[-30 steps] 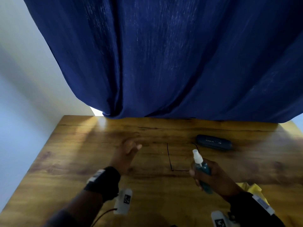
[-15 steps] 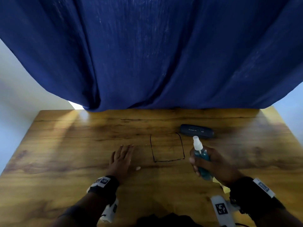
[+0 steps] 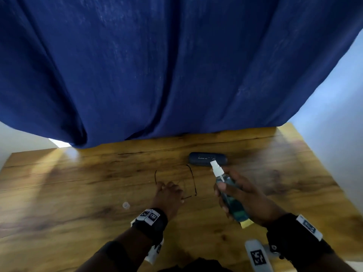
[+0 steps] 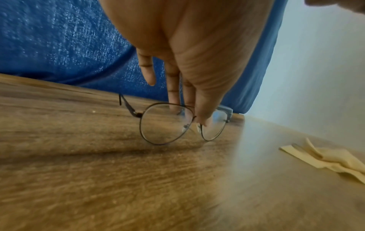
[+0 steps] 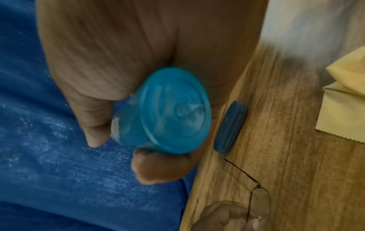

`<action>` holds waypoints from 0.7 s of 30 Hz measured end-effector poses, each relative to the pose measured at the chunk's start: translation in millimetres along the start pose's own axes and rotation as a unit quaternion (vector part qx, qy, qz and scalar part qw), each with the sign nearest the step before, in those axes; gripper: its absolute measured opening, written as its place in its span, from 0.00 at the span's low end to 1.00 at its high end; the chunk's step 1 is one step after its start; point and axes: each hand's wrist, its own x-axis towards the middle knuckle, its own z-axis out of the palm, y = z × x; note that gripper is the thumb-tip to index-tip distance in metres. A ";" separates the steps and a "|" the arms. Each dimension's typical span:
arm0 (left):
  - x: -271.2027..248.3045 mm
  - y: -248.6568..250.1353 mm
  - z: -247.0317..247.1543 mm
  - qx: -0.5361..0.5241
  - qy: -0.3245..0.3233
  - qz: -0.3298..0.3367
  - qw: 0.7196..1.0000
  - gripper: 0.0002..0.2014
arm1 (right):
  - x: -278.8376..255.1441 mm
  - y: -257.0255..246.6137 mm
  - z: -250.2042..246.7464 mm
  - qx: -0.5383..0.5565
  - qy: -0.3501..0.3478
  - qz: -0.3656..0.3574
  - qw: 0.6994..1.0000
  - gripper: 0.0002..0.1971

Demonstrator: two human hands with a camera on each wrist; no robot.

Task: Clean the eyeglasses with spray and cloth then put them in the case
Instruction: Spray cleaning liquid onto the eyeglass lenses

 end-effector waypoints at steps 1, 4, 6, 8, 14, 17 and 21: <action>1.3 1.5 -1.5 0.002 0.015 -0.004 1.000 0.16 | -5.0 -2.5 -4.2 0.026 -0.005 -0.007 1.000 0.22; -0.2 -5.0 -13.2 -0.020 0.068 -0.030 0.997 0.14 | -13.1 -12.1 -8.6 0.133 -0.049 -0.023 0.990 0.22; -4.2 -15.2 -30.2 -0.066 0.111 -0.048 0.991 0.14 | -15.2 -21.7 -7.8 0.205 -0.095 -0.048 0.973 0.26; -11.7 -27.5 -50.2 -0.161 0.173 -0.067 0.969 0.15 | -15.7 -30.8 -3.5 0.268 -0.145 -0.083 0.949 0.29; -59.5 -52.6 -115.1 -0.555 0.262 -0.082 0.785 0.06 | -15.0 -55.9 26.9 0.370 -0.252 -0.124 0.885 0.30; -80.1 -64.8 -129.6 -0.619 0.270 -0.055 0.736 0.10 | -11.8 -63.9 45.0 0.365 -0.283 -0.125 0.878 0.30; -101.0 -72.1 -138.3 -0.648 0.287 -0.039 0.704 0.09 | -6.1 -67.9 65.0 0.347 -0.300 -0.126 0.880 0.31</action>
